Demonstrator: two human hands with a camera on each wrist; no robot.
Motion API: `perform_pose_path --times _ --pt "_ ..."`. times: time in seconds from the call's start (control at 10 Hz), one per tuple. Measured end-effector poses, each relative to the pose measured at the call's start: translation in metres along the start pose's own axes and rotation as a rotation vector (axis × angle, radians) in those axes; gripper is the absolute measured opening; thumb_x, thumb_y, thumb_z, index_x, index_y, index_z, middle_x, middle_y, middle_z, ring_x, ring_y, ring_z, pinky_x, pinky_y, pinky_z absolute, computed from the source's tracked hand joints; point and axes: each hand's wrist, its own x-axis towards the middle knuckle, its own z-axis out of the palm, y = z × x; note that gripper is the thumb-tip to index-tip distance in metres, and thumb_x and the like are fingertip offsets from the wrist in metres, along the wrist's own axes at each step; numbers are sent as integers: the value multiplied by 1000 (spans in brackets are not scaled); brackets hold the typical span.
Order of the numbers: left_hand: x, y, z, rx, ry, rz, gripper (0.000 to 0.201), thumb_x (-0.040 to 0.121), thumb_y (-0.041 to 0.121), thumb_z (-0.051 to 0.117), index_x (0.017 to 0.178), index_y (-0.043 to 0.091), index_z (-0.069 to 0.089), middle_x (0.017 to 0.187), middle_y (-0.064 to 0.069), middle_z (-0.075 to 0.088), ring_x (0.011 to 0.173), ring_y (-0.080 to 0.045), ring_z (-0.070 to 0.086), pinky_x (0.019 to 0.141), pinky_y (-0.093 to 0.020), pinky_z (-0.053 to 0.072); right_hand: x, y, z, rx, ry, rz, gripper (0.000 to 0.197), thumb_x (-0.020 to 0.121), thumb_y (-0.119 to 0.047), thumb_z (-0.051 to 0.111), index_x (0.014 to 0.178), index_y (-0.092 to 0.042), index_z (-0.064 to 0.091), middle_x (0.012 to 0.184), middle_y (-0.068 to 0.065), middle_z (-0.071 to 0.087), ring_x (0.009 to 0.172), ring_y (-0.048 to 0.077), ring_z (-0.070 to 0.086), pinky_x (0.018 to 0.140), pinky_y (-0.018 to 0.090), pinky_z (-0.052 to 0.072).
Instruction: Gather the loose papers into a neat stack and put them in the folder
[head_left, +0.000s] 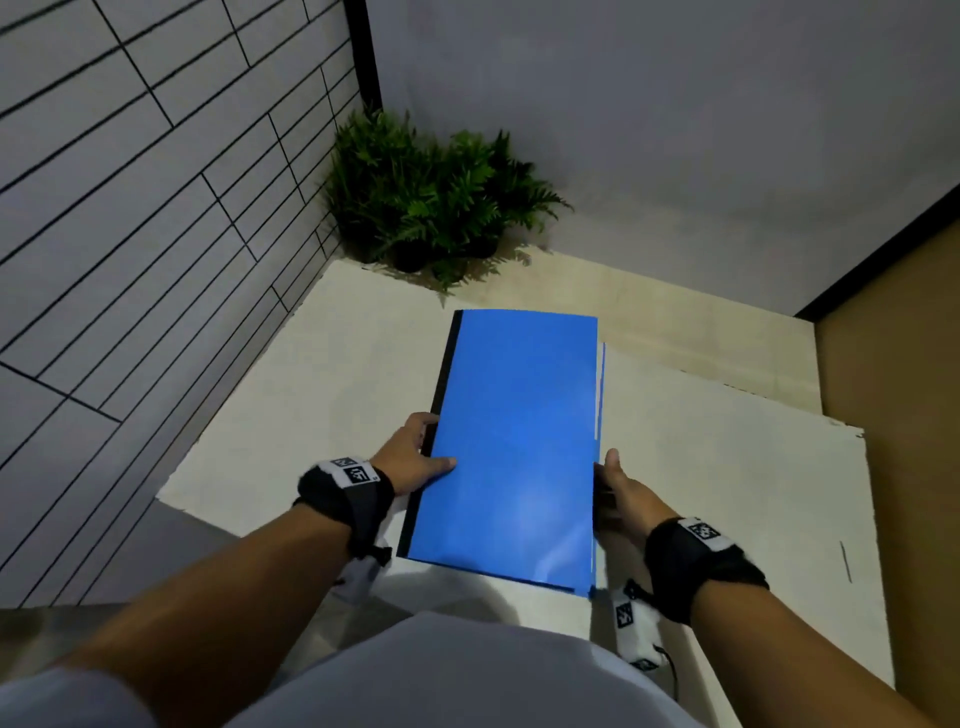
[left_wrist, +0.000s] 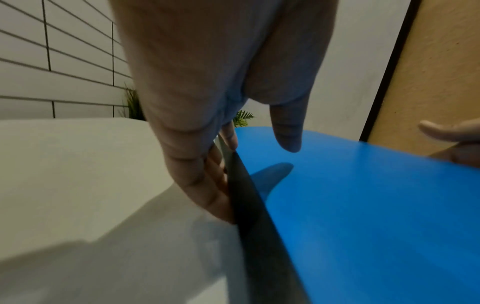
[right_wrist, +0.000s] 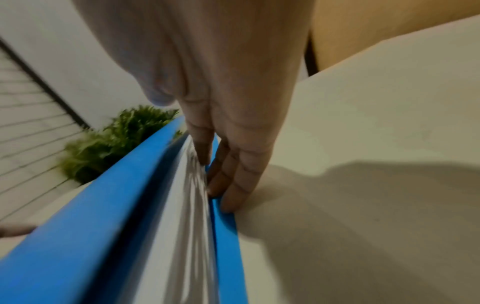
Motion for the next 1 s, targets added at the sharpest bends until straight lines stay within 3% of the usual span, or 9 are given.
perform_pose_path --times 0.1,0.2,0.3,0.4,0.5,0.6,0.8,0.9,1.0 --pt "6 -9 9 -22 38 10 76 78 33 74 142 28 35 136 -9 51 111 -29 63 95 -45 54 52 34 -4 -104 20 -79 109 58 -96 38 118 -9 63 122 14 65 113 33 61 106 50 41" --pt "7 -17 2 -15 132 10 71 78 30 73 141 26 39 137 -9 51 116 -30 59 99 -44 51 43 13 14 -141 -37 -92 46 91 -47 52 120 -13 61 125 11 63 119 32 58 108 46 41" --pt "7 -29 -21 -39 284 -26 66 76 32 71 137 28 44 134 -9 53 119 -30 57 101 -44 49 30 -19 48 -223 -120 -182 16 92 -20 48 93 -25 64 101 6 67 106 31 61 100 42 44" --pt "8 -44 -58 12 464 -95 53 83 27 68 133 23 49 130 -13 55 118 -34 56 100 -45 48 35 -48 93 -325 -213 -267 24 95 -6 46 105 -17 64 111 16 65 105 29 59 95 34 44" --pt "6 -55 -99 115 596 -180 49 85 30 65 131 21 52 128 -16 55 118 -39 54 99 -49 48 41 -72 140 -477 -229 -338 34 97 -12 46 129 -2 53 126 20 59 116 35 56 88 29 40" --pt "4 -63 -133 187 642 -209 52 86 32 67 134 18 53 129 -17 56 119 -39 55 99 -46 48 45 -89 177 -538 -239 -310 33 95 -17 49 123 -1 54 124 22 59 113 36 58 92 38 46" --pt "4 -71 -161 282 595 -263 66 85 40 68 144 18 47 136 -17 54 123 -38 54 101 -42 47 45 -108 204 -650 -299 -389 18 95 -8 46 112 -5 52 125 22 54 106 28 55 79 25 31" --pt "2 -65 -153 373 642 -232 70 87 43 64 148 17 41 146 -20 44 133 -41 43 106 -48 41 36 -109 190 -622 -313 -430 9 93 -9 48 95 -5 40 83 13 47 82 27 51 70 30 31" --pt "-16 -50 -126 255 676 8 57 92 33 64 143 14 47 147 -16 44 134 -34 41 111 -44 35 11 -101 164 -344 -300 -405 20 94 -13 52 114 -10 51 86 -2 49 73 15 48 74 35 44"
